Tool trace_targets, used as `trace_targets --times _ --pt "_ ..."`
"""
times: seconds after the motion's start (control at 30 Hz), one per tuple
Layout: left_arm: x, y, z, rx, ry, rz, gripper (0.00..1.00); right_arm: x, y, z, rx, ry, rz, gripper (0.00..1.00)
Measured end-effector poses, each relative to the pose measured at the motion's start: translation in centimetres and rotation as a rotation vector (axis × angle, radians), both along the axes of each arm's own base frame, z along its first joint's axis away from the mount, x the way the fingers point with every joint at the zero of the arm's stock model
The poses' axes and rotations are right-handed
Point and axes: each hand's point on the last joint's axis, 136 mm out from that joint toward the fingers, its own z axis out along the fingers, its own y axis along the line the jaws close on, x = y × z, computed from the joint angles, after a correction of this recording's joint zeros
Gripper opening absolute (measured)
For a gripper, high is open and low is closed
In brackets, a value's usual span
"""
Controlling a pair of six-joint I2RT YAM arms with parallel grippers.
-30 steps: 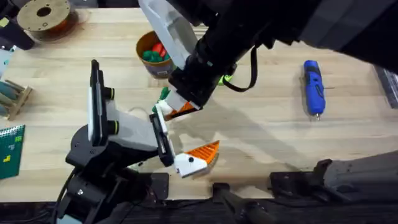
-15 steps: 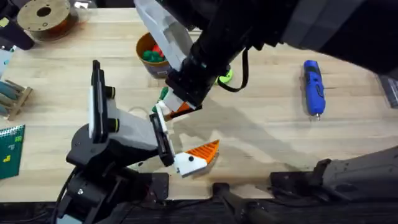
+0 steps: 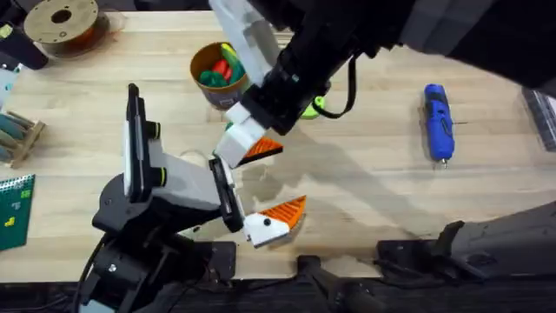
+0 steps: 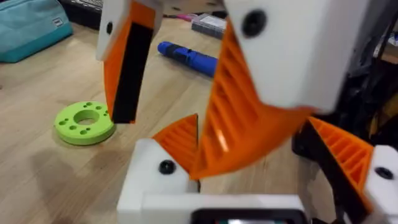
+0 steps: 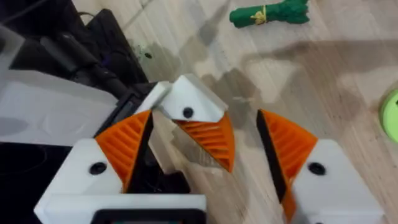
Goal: Pick up the gripper from the table and insert it into the empty holder that is missing its gripper. Then pick up a screw, insert it into the mounting hole, and use the screwdriver to tighten it. Finally, clean up the table by picking up the vegetable and placing it into the bucket.
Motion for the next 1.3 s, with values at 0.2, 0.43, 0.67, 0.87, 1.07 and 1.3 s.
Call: trace_targets --times 0.2,0.43,0.67,0.87,1.07,1.3 --pt "0.0 0.0 0.0 0.001 -0.003 0.000 0.987 0.8 -2.7 -1.0 0.000 0.049 -0.069 0.991" --pt "0.0 0.0 0.0 0.001 -0.003 0.000 0.987 -1.5 -8.7 0.9 0.137 0.078 -0.174 0.991" --pt "0.0 0.0 0.0 0.001 -0.003 0.000 0.987 -4.6 -12.0 3.9 0.304 0.042 -0.207 0.991" --pt "0.0 0.0 0.0 0.002 -0.006 0.000 0.408 -9.9 -13.4 5.3 0.413 0.057 -0.077 0.991" --pt "0.0 0.0 0.0 0.003 -0.010 0.000 0.006 -10.1 -13.3 5.2 0.419 0.063 -0.058 0.991" --pt "0.0 0.0 0.0 0.003 -0.010 0.000 0.005 -8.8 -13.0 3.6 0.363 0.116 -0.081 0.991"
